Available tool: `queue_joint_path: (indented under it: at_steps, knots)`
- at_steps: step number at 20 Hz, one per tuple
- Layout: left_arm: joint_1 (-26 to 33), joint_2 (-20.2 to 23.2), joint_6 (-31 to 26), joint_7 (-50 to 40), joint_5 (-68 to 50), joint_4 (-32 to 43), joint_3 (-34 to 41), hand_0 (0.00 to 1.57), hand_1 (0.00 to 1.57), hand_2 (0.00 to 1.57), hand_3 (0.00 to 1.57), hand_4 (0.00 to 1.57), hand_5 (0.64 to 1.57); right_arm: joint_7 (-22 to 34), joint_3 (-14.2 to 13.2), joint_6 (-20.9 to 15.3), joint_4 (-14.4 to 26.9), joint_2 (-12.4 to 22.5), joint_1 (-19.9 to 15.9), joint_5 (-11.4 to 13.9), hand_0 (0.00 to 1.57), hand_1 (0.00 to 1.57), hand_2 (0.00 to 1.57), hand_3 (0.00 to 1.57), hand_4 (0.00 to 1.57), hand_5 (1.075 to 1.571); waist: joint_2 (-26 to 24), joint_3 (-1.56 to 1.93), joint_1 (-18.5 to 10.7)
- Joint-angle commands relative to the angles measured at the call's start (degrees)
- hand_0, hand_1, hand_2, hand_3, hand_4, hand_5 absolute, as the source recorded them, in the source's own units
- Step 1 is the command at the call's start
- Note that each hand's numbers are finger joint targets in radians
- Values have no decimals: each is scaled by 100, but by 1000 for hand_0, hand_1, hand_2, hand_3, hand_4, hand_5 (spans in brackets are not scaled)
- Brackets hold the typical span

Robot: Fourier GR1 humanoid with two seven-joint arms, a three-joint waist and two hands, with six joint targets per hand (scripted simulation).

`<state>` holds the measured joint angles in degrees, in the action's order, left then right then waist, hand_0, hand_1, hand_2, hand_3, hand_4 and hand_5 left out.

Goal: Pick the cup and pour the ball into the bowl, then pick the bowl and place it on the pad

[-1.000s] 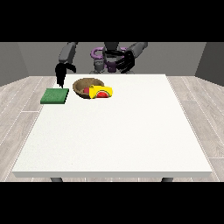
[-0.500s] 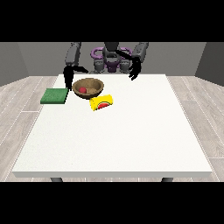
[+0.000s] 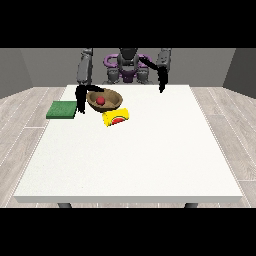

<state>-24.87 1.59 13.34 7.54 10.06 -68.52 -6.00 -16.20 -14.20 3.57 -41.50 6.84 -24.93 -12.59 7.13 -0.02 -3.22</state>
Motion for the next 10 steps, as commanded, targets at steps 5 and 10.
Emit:
queue_joint_path:
  at_steps: [5, 10]
  knots:
    - [140, 147, -272, -4, -62, -414, -15, 0, 0, 0, 0, 0, 752, 92, -371, -205, 730, -89, 444, -290, 1571, 1571, 1571, 917, 779, 1553, 187, 6, -280]
    - [-77, 302, -382, 119, -200, -192, 251, 0, 0, 0, 0, 0, 743, 506, -339, -529, 452, 34, 124, -271, 1571, 1571, 1571, 823, 856, 1543, 260, -3, -100]
